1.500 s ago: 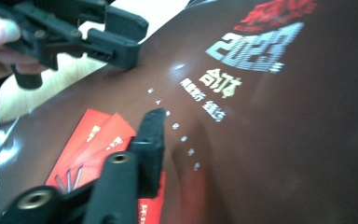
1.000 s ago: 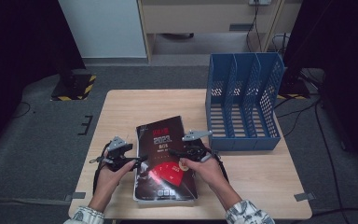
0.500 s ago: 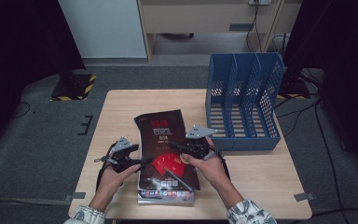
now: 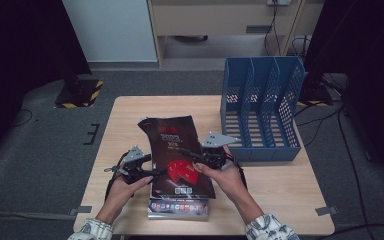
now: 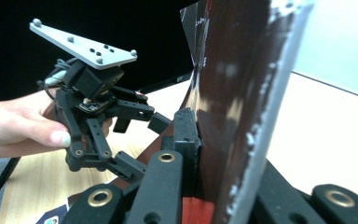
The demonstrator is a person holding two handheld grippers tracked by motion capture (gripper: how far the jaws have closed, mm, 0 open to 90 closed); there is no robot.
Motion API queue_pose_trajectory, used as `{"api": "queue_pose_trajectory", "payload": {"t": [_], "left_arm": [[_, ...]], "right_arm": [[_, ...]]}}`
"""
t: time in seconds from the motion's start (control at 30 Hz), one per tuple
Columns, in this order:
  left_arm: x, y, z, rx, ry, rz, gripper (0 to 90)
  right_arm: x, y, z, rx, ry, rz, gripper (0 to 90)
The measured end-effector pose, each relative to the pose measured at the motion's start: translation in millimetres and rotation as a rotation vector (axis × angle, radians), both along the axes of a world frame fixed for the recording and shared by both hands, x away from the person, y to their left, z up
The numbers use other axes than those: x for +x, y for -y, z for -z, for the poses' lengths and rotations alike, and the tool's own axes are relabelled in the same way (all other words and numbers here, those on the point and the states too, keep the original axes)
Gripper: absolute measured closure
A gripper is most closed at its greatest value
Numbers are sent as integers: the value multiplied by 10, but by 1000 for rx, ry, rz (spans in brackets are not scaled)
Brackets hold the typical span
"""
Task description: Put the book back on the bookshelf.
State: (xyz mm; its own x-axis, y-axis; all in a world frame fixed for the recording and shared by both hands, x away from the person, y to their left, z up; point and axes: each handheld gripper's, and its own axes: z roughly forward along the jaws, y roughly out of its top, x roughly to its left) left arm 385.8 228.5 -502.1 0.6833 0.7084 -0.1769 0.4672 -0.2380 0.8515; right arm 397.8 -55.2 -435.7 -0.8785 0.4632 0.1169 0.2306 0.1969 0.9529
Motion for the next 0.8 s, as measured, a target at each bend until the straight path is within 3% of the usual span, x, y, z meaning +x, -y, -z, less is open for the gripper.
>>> {"api": "queue_pose_trajectory", "payload": {"t": [0.27,0.33,0.4,0.5,0.63,0.73,0.8], "left_arm": [[87,21,26,-34,11,37,161],[140,34,9,-45,11,65,233],[208,26,-16,-41,-6,64,244],[278,-60,-59,-99,-32,28,421],[253,-70,-138,-90,-10,27,561],[218,-89,-193,-119,-3,24,672],[200,-85,-208,-107,2,20,692]], "right_arm": [[41,12,-157,38,40,-12,859],[74,-4,-193,48,47,-22,860],[116,-18,-221,48,55,-35,861],[163,-4,-224,50,56,-39,861],[200,51,-191,72,38,-38,860],[204,87,-168,78,31,-27,858],[203,92,-159,78,33,-24,856]]}}
